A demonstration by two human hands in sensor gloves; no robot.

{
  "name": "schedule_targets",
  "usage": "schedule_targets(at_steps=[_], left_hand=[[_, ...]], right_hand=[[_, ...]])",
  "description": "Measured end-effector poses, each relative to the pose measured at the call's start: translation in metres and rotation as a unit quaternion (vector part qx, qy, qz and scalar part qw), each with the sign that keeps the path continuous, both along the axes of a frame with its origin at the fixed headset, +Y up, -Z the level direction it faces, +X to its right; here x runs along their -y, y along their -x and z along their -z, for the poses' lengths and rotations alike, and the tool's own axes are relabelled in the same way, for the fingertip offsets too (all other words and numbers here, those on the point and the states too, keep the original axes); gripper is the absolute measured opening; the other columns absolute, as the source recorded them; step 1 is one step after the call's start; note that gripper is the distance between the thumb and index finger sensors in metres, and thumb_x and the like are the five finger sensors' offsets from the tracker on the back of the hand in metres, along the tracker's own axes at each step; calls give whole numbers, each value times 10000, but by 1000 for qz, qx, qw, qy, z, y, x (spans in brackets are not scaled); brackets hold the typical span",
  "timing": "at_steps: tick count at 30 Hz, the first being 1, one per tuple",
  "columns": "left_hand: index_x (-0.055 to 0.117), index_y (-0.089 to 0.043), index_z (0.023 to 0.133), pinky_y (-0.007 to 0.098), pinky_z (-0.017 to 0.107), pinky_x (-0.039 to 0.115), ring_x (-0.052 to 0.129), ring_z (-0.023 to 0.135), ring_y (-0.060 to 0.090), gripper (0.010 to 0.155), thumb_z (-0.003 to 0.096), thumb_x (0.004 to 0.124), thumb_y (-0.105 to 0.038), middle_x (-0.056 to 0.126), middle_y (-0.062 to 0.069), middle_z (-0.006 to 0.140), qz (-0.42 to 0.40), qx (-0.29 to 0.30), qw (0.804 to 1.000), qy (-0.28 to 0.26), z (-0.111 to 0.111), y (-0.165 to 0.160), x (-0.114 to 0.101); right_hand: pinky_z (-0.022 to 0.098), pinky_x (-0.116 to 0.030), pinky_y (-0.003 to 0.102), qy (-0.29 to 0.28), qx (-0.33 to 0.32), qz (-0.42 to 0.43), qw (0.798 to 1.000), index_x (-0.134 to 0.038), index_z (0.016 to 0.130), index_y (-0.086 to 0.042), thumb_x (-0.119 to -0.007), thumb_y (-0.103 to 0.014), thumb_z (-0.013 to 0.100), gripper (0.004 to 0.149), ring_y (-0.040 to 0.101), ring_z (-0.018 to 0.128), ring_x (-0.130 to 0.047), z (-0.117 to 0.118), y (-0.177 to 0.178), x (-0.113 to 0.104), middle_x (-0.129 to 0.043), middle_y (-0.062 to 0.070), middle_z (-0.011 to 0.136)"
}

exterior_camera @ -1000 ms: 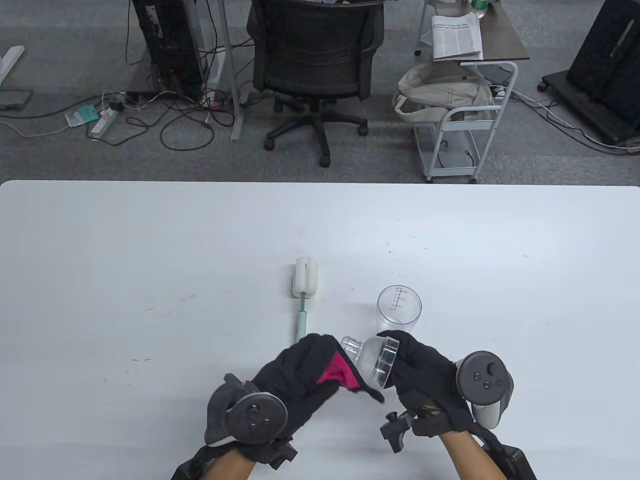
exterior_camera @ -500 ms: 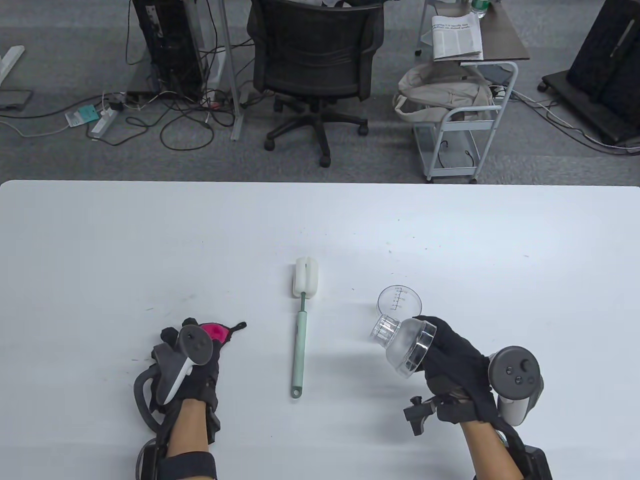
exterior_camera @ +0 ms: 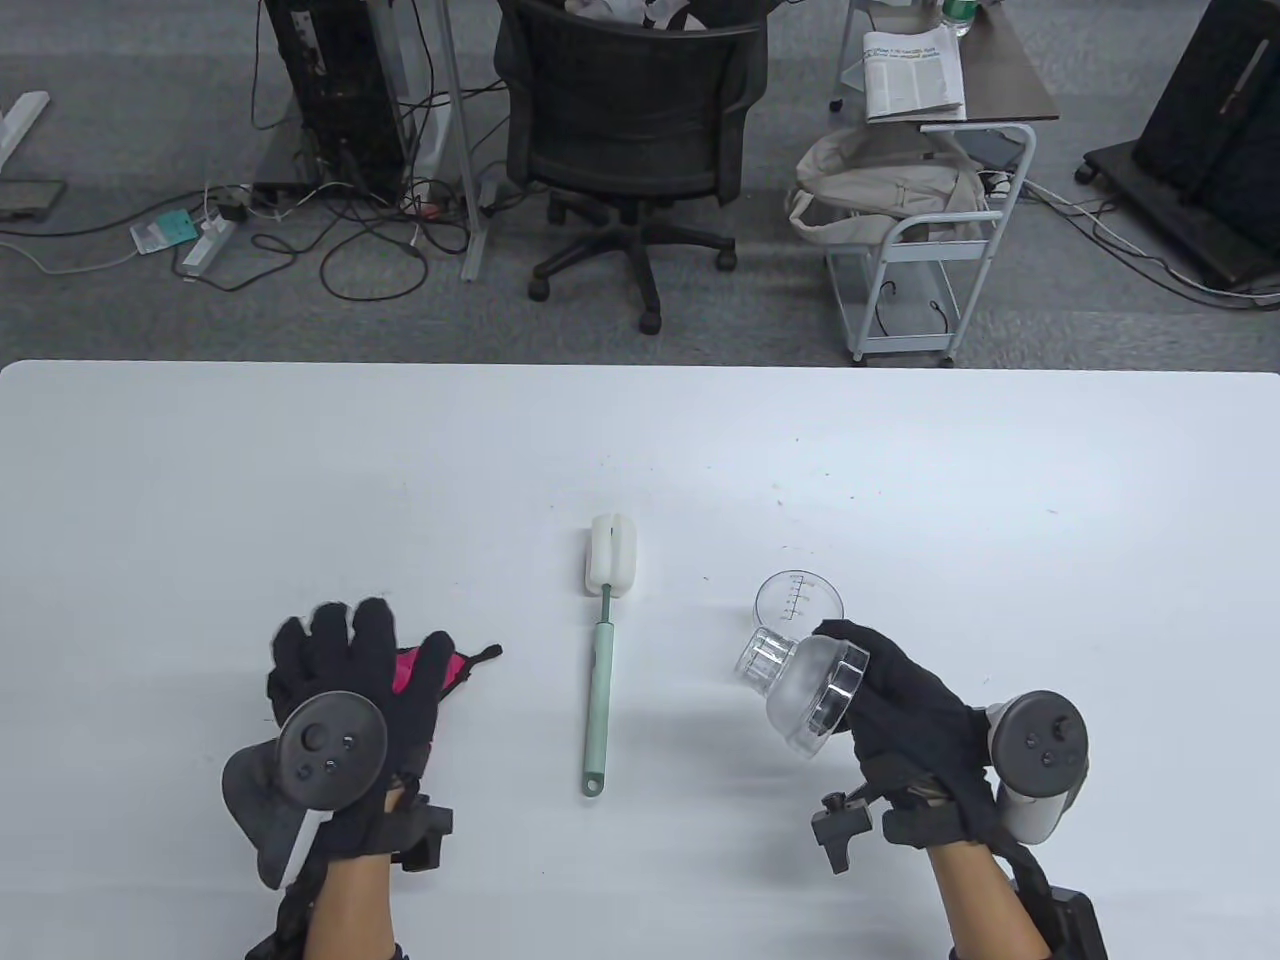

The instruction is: Brush the shaker cup with the cup brush

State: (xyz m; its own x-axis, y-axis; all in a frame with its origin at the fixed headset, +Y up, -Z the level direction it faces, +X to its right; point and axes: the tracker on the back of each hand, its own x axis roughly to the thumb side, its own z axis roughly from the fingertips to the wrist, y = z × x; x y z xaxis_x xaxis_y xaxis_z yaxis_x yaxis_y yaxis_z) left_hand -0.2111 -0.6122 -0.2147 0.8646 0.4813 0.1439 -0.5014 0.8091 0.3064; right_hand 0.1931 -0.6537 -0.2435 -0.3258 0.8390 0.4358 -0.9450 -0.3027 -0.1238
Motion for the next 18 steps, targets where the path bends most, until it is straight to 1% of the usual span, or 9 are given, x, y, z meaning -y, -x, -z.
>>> schedule_targets(at_steps=[3,5,7,9,12,13,14,17,18], left_hand=[[786,-55,956,708,574,685,876,816,536,741,564,646,-668,935,261,856,-33,162,984,68,-5,-59,-5],[670,-38,1036,711,571,684,871,817,545,810,562,598,-690,932,258,869,-29,244,954,170,-1,-101,0],[542,-23,1081,715,597,656,821,864,559,852,562,538,-699,854,268,964,-55,273,938,205,7,-125,3],[455,82,1046,725,604,629,782,880,577,905,560,559,-675,805,294,990,-130,235,945,188,18,-140,6],[361,14,1092,703,639,622,741,929,552,888,569,617,-657,717,282,1048,-104,213,960,145,32,-148,8],[339,-41,1119,693,670,606,695,990,530,869,575,644,-646,666,252,1103,-87,220,964,122,38,-151,9],[309,-63,1130,696,694,575,643,1035,525,869,576,671,-626,613,239,1141,-86,237,960,123,44,-156,12],[146,-102,1129,720,742,450,449,1143,494,906,588,727,-540,398,172,1239,-94,276,940,178,58,-176,26],[109,-132,1124,721,756,413,393,1165,473,910,589,734,-520,345,140,1254,-96,278,937,187,64,-184,32]], right_hand=[[328,-937,412,-80,40,-99,991,-761,917,-146,-767,-283,535,405,220,380,-1026,-8,12,-6,-895,174,668],[337,-943,405,-121,63,-143,980,-745,926,-146,-762,-286,546,406,215,393,-1031,-13,20,-8,-892,171,678],[363,-939,418,-137,69,-163,975,-726,943,-149,-757,-278,555,410,237,431,-1031,-17,26,-8,-879,183,711],[431,-924,440,-140,49,-192,970,-685,982,-175,-747,-277,555,444,265,523,-1021,-17,28,-8,-848,198,791],[614,-780,590,-68,-67,-183,979,-501,1078,-178,-744,-258,532,603,418,799,-901,-9,24,-8,-681,267,992],[678,-666,642,-5,-140,-167,976,-376,1112,-169,-730,-323,552,680,469,955,-742,0,14,-2,-523,280,1096],[711,-571,664,36,-194,-117,973,-313,1126,-171,-692,-393,580,700,506,1018,-612,6,6,4,-407,288,1137],[727,-400,711,63,-199,62,976,-373,1138,-112,-679,-542,562,781,549,1066,-426,17,-11,16,-329,254,1182],[730,-375,713,63,-178,84,978,-408,1132,-92,-673,-571,545,803,551,1071,-409,20,-16,16,-349,246,1186]])
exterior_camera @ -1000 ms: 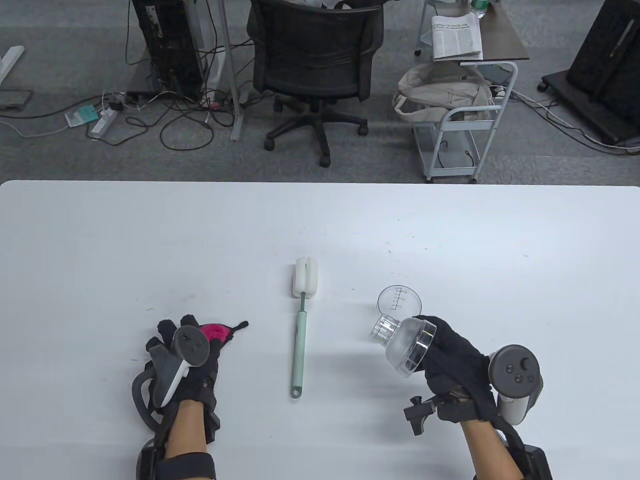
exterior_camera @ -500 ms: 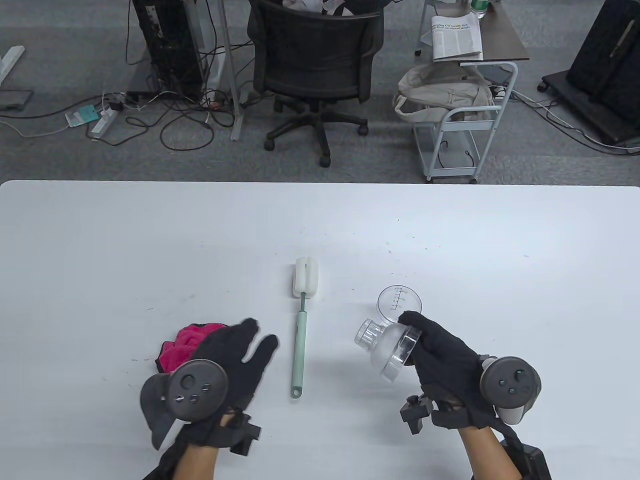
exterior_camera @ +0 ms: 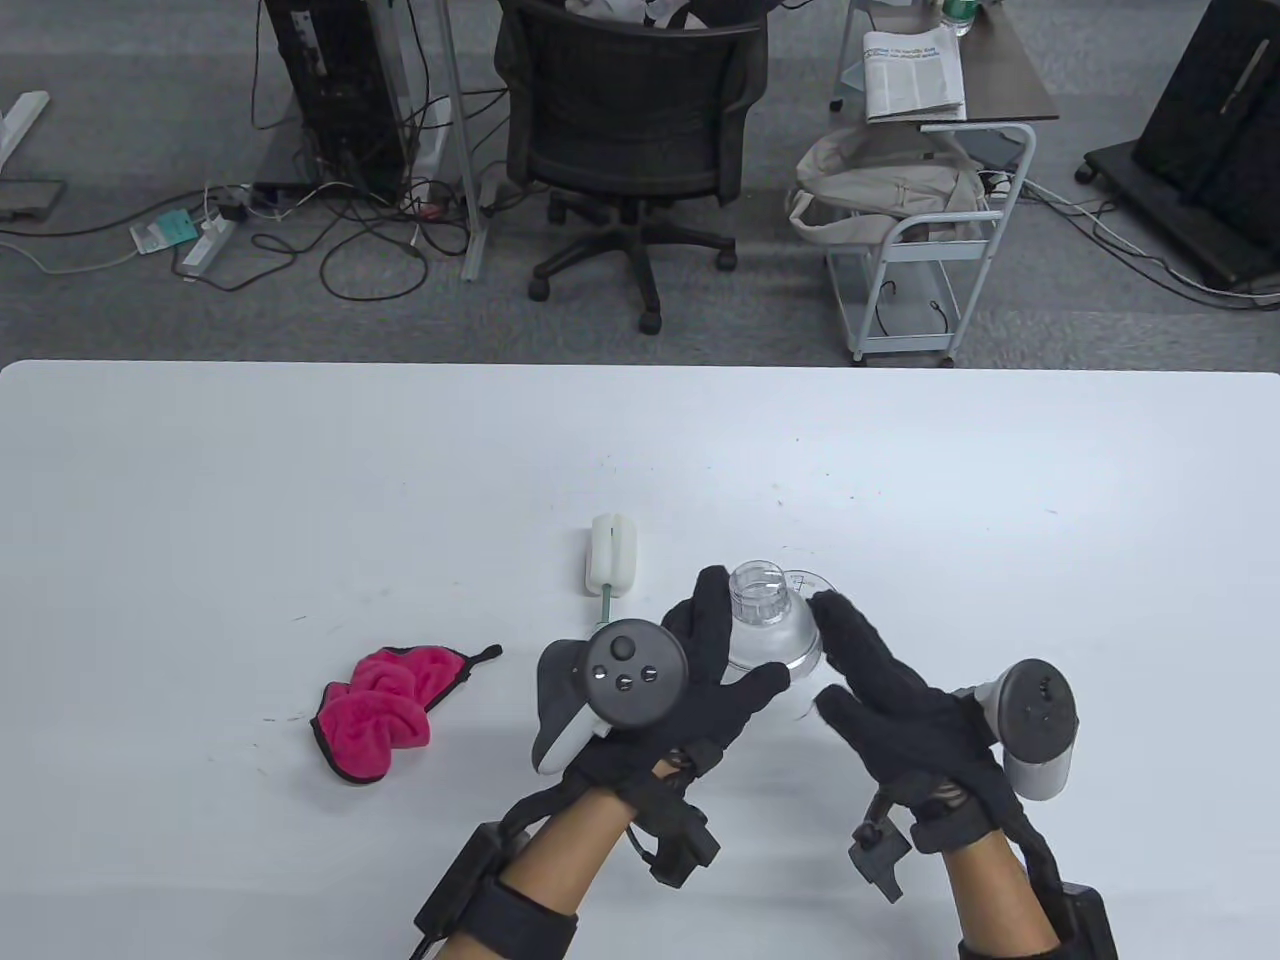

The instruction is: Brush the shaker cup with the cup brush

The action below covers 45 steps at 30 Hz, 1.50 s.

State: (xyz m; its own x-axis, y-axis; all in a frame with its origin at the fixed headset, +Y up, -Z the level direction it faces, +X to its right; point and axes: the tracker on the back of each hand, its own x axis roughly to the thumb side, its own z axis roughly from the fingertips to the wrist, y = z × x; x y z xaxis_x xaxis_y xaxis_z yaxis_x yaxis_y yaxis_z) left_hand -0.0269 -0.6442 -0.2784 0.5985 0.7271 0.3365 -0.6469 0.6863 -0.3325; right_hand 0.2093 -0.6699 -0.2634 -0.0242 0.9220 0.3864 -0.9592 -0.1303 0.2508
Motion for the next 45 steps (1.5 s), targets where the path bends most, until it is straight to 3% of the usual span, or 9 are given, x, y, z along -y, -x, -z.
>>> schedule_targets(at_steps=[5,8,12,24,32,36,40,43,45], left_hand=[[76,-188,1128,716,775,361,311,1186,446,888,599,715,-505,270,99,1269,34,-24,999,2,25,-31,17],[79,-215,1132,720,776,330,273,1190,441,875,600,713,-499,247,95,1273,41,-20,999,24,39,-37,26],[86,-251,1138,718,781,309,251,1198,418,861,598,709,-500,222,53,1280,54,-22,998,33,50,-36,36],[32,-294,1118,708,787,279,199,1210,385,856,602,681,-507,142,43,1270,66,-12,996,63,59,-43,57],[6,-270,1105,708,780,307,232,1194,398,865,599,660,-521,123,74,1258,83,-18,995,45,57,-43,68],[7,-271,1105,705,778,273,163,1181,418,864,601,663,-518,107,88,1254,87,-17,995,46,57,-43,65],[12,-248,1107,693,773,260,137,1154,456,889,594,676,-543,90,116,1240,58,-11,998,7,41,-32,45],[30,-237,1115,701,766,280,149,1144,486,904,588,689,-559,100,114,1246,71,-11,996,-46,16,-13,21],[49,-244,1127,699,763,233,96,1129,507,911,583,700,-576,77,101,1250,112,-21,990,-82,-1,5,9]], right_hand=[[747,-316,678,-9,82,-177,981,-302,1150,-148,-485,-719,509,877,496,1114,-308,14,-10,15,-268,203,1215],[734,-175,677,43,68,-151,985,-281,1155,-186,-497,-699,505,855,480,1116,-159,23,-13,27,-235,199,1224],[728,-116,659,75,57,-176,980,-232,1150,-229,-484,-696,505,835,448,1111,-83,31,-9,36,-180,181,1229],[716,-114,661,101,69,-202,972,-212,1137,-223,-478,-686,505,827,443,1092,-57,34,-7,47,-153,188,1219],[719,-135,669,114,67,-226,965,-177,1127,-241,-474,-685,512,815,449,1090,-57,35,-6,53,-117,174,1215],[718,-136,674,115,74,-218,966,-170,1129,-232,-485,-683,517,823,451,1085,-56,34,-7,54,-119,170,1216],[727,-202,680,43,129,-163,977,-195,1146,-214,-512,-693,523,847,481,1088,-100,24,-16,37,-154,196,1211],[736,-377,665,-27,185,-123,975,-235,1145,-180,-572,-625,561,807,525,1073,-307,10,-19,19,-283,221,1197],[727,-487,634,-80,174,-101,976,-264,1137,-159,-643,-543,569,783,507,1047,-434,-2,-10,3,-352,207,1186]])
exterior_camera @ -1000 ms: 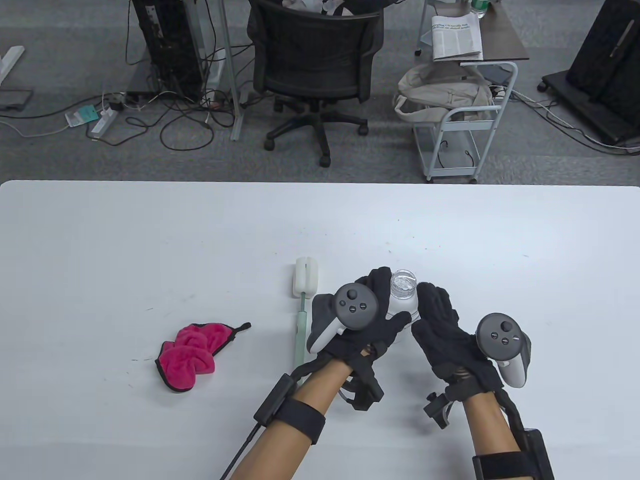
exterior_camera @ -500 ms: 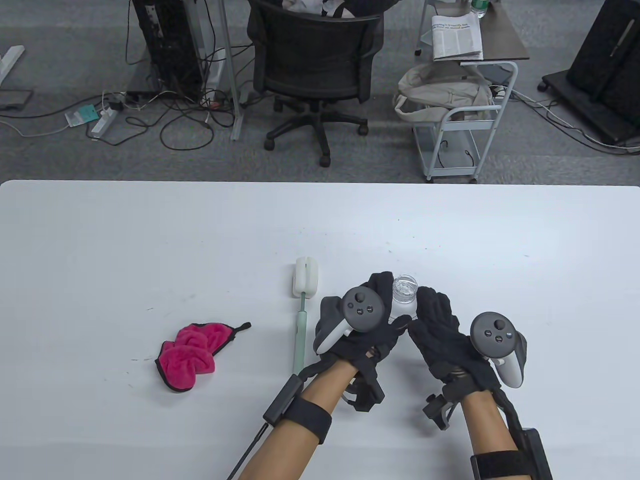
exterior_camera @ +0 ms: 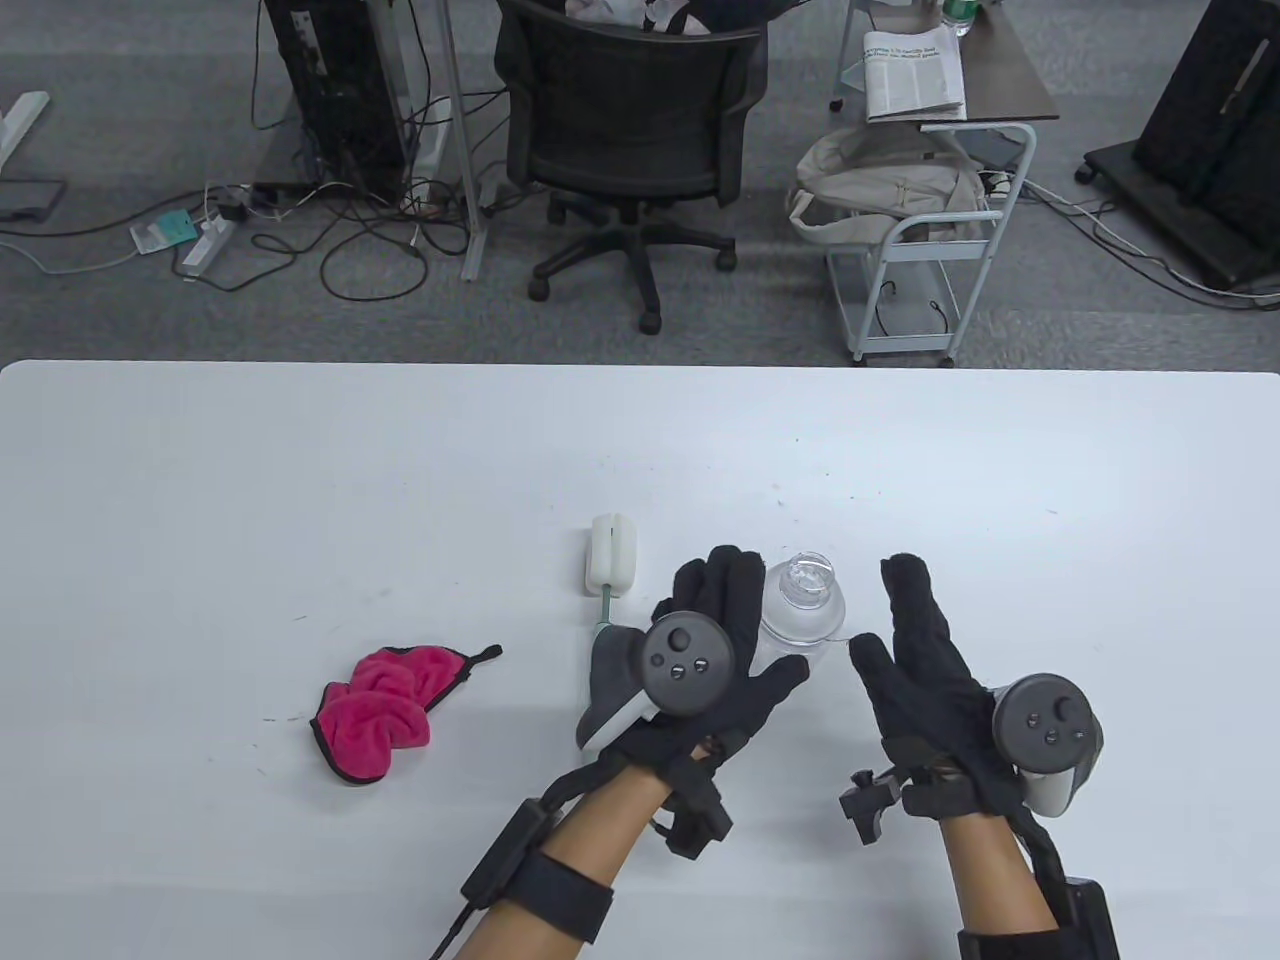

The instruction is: Brush the shaker cup with the cup brush

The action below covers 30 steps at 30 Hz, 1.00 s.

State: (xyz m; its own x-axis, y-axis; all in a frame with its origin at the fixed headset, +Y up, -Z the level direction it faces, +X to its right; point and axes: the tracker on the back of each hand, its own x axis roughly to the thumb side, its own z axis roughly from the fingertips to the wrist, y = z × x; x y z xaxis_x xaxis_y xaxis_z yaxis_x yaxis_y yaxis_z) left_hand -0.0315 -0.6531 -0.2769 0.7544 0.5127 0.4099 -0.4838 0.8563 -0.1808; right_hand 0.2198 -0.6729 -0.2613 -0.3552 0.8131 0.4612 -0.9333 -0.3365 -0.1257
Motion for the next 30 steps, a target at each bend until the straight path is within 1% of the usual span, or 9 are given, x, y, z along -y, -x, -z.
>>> schedule_targets(at_steps=[1,4,6,8,10,13,16,20,30], left_hand=[[49,-239,1130,689,768,217,73,1126,506,928,576,705,-589,28,113,1243,34,-7,999,-31,-11,12,-5],[97,-244,1153,691,771,236,118,1139,508,928,564,706,-624,65,139,1255,107,-1,989,-102,-38,41,-6],[110,-240,1156,694,774,249,154,1151,501,934,557,713,-626,132,140,1266,138,8,983,-121,-50,56,-1],[98,-227,1156,707,771,245,142,1161,495,954,553,717,-633,135,134,1274,169,26,979,-114,-60,67,7],[102,-217,1155,707,773,221,116,1165,486,962,550,726,-630,135,127,1278,192,41,975,-99,-67,78,18],[185,-184,1165,694,773,228,211,1174,480,941,541,736,-623,245,145,1282,211,59,971,-92,-70,86,29],[205,-173,1166,672,778,199,218,1178,472,933,542,737,-618,271,155,1280,230,75,969,-50,-72,87,31],[218,-162,1165,652,787,208,229,1175,475,930,540,735,-618,289,165,1275,244,75,966,-46,-73,86,32],[212,-156,1163,642,787,202,221,1167,484,931,542,728,-619,284,175,1270,236,69,969,-32,-70,89,31]], right_hand=[[727,-510,621,-21,-6,-8,1000,-283,1134,-149,-660,-516,567,774,503,1036,-460,-7,8,-6,-364,211,1181],[747,-483,623,-57,-48,-84,994,-357,1132,-156,-697,-493,557,748,492,1056,-438,-19,36,-14,-374,189,1190],[768,-415,630,-66,-81,-160,982,-345,1134,-168,-704,-494,553,757,478,1092,-365,-22,57,-14,-338,170,1205],[774,-370,631,-58,-110,-235,964,-339,1137,-167,-714,-521,545,785,470,1110,-298,-24,78,-10,-320,170,1212],[773,-301,635,-33,-153,-306,939,-297,1138,-173,-709,-546,544,814,456,1120,-224,-28,99,-2,-280,169,1220],[766,-285,637,-9,-173,-374,911,-268,1140,-156,-685,-580,549,838,470,1110,-201,-35,115,5,-260,191,1219],[765,-314,635,10,-183,-394,901,-291,1138,-132,-683,-581,549,839,488,1103,-229,-39,123,13,-287,207,1213],[765,-318,633,37,-194,-394,898,-306,1138,-116,-680,-582,551,837,490,1100,-232,-38,126,19,-291,215,1212],[763,-320,630,51,-190,-405,893,-329,1138,-102,-675,-586,552,835,492,1097,-237,-36,123,21,-303,219,1209]])
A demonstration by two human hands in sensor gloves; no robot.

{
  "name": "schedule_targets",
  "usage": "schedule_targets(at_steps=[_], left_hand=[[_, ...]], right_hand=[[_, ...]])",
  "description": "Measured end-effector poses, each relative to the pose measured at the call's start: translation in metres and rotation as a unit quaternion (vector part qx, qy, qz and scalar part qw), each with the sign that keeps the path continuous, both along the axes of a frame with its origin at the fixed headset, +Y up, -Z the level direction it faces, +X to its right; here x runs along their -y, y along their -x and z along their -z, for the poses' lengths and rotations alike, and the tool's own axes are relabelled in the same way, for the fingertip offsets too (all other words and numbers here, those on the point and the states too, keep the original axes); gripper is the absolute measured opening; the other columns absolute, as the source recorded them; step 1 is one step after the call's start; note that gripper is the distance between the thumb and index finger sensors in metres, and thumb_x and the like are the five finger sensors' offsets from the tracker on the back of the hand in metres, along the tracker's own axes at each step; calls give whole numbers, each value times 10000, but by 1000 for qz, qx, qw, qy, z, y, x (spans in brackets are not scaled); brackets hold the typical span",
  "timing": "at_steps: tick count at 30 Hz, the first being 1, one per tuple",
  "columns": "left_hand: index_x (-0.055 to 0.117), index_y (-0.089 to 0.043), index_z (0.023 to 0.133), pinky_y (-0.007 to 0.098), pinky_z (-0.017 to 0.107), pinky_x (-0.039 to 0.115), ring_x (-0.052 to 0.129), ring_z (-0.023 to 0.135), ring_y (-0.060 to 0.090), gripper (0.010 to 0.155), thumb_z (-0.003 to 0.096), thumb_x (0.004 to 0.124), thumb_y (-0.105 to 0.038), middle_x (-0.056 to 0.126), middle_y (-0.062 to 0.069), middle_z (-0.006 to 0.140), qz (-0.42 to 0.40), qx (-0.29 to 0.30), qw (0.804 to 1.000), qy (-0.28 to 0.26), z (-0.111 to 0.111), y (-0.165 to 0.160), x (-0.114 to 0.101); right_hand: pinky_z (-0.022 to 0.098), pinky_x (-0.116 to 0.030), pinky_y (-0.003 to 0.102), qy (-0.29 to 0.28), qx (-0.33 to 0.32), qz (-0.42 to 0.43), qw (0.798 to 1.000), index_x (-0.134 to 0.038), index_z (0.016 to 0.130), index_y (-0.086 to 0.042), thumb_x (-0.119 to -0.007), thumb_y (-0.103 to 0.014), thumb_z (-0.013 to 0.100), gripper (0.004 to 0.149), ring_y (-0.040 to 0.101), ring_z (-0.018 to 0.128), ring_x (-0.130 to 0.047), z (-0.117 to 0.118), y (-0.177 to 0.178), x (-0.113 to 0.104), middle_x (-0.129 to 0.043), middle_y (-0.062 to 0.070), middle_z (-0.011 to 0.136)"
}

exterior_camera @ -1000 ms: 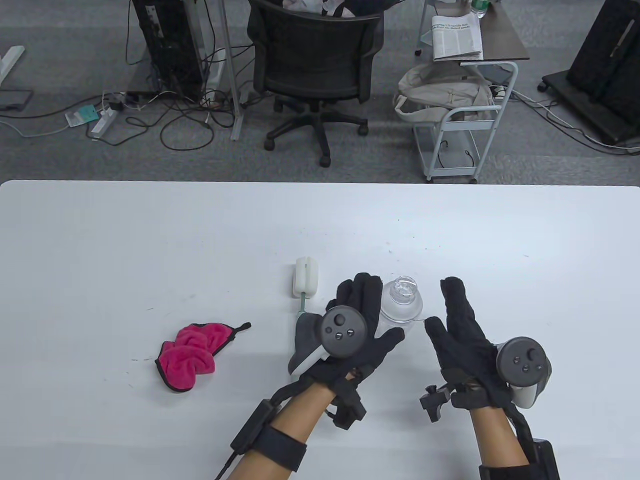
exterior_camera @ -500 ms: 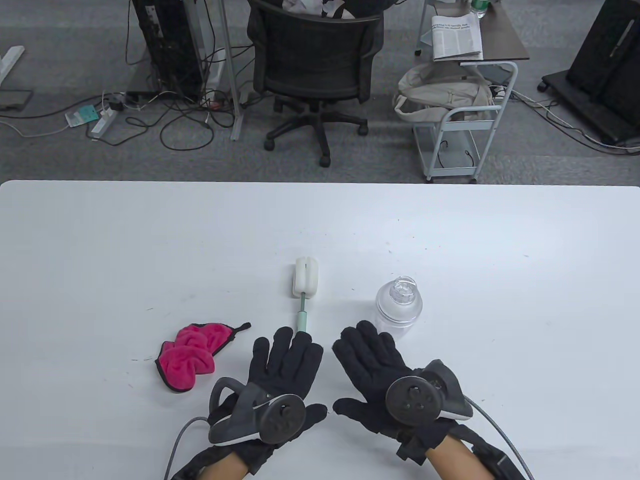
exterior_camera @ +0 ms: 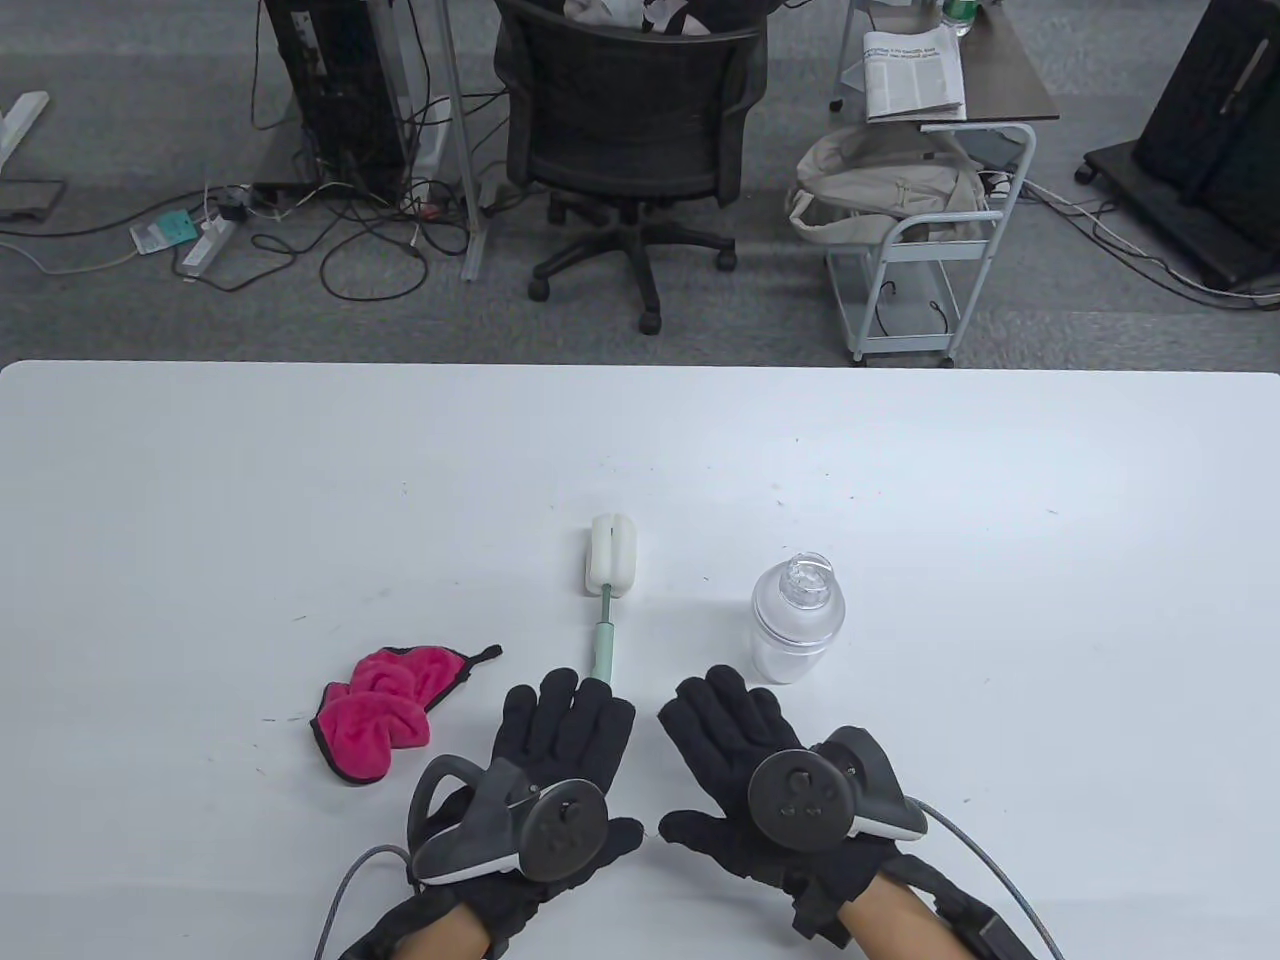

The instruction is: Brush the shaker cup with the cup brush

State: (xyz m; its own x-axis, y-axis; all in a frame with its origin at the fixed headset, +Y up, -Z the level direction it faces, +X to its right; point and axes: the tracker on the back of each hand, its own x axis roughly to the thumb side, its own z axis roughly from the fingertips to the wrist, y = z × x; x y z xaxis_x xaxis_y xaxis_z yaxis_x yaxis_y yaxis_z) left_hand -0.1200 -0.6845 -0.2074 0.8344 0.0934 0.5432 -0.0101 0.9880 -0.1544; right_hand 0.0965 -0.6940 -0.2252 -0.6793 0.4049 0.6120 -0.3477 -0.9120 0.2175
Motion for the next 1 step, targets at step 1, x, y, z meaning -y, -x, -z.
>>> schedule_targets(at_steps=[1], left_hand=[[211,-159,1162,642,786,200,219,1167,483,930,541,726,-621,284,172,1271,0,0,1000,-1,0,0,0]], right_hand=[[763,-321,630,-1,1,1,1000,-337,1136,-101,-675,-586,551,832,492,1097,-241,0,-1,0,-307,219,1209]])
